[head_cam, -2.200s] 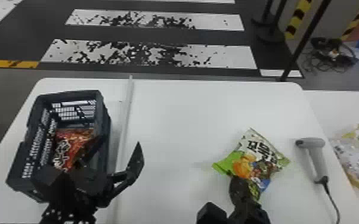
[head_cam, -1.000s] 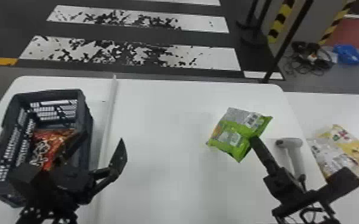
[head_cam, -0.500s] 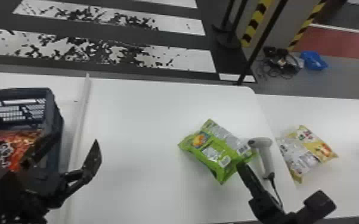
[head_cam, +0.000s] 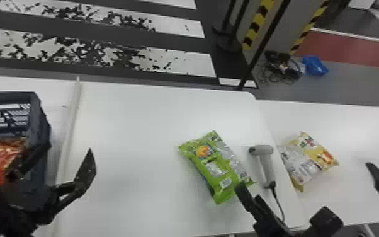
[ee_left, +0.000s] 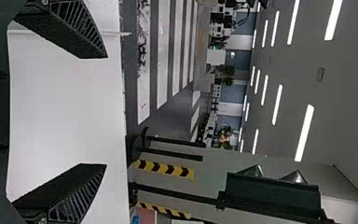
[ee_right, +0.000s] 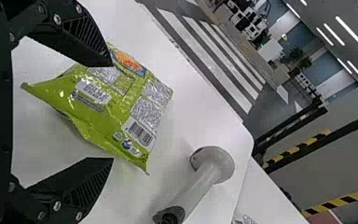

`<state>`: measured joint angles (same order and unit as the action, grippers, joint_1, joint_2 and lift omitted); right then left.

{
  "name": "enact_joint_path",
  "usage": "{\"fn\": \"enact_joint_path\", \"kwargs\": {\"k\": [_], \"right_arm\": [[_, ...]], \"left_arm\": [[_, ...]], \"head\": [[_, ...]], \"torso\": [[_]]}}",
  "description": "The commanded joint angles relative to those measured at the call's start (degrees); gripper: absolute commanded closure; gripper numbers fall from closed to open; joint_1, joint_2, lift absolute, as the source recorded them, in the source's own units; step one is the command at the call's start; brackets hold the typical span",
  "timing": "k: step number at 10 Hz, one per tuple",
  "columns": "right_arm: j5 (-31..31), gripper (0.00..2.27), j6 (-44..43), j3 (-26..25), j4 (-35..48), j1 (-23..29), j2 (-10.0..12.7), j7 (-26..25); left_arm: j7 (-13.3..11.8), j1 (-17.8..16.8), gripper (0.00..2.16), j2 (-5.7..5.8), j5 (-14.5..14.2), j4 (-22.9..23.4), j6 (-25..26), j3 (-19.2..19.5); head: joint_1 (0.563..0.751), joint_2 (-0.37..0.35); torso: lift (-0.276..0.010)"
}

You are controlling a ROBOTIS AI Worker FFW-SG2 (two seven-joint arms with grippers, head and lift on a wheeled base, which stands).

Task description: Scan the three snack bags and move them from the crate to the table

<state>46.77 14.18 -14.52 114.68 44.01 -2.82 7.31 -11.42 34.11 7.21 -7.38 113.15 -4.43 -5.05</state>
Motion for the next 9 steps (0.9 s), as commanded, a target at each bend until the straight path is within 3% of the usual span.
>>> {"fn": "enact_joint_path", "kwargs": {"k": [1,2,3,4,6,9], "right_arm": [[-2.4,0.27,7.6,-1.6,3.2,-1.7,-0.1,1.9],[-5.3,0.67,10.9,-2.3,3.6,-4.1,-0.4,4.6],[-9.4,1.82,14.4,-2.4,3.5,-6.9,-0.6,6.2],[-12.3,2.23,15.8,-2.0,2.5,-9.3,-1.0,7.8],[-21.5,2.24,8.8,0.7,-1.6,-12.3,-2.2,9.6],[-25.2,2.24,-1.9,0.5,-9.1,-14.4,-3.7,8.3]], "left_arm": [[0.0,0.3,0.04,0.0,0.0,0.5,0.0,-0.5],[0.1,0.5,0.04,0.0,0.1,0.7,0.0,-0.7],[0.1,0.9,0.04,0.09,0.2,0.9,0.0,-0.7],[0.2,1.3,0.04,0.17,0.4,1.3,0.0,-0.7],[0.4,1.3,0.04,0.26,0.7,1.5,0.2,-0.6],[0.3,1.4,0.04,0.7,0.9,1.5,0.5,-0.7]], "head": [[0.695,-0.25],[0.695,-0.239],[0.695,-0.221],[0.695,-0.205],[0.695,-0.19],[0.695,-0.217]], "torso": [[-0.062],[-0.062],[-0.062],[-0.062],[-0.062],[-0.062]]}}
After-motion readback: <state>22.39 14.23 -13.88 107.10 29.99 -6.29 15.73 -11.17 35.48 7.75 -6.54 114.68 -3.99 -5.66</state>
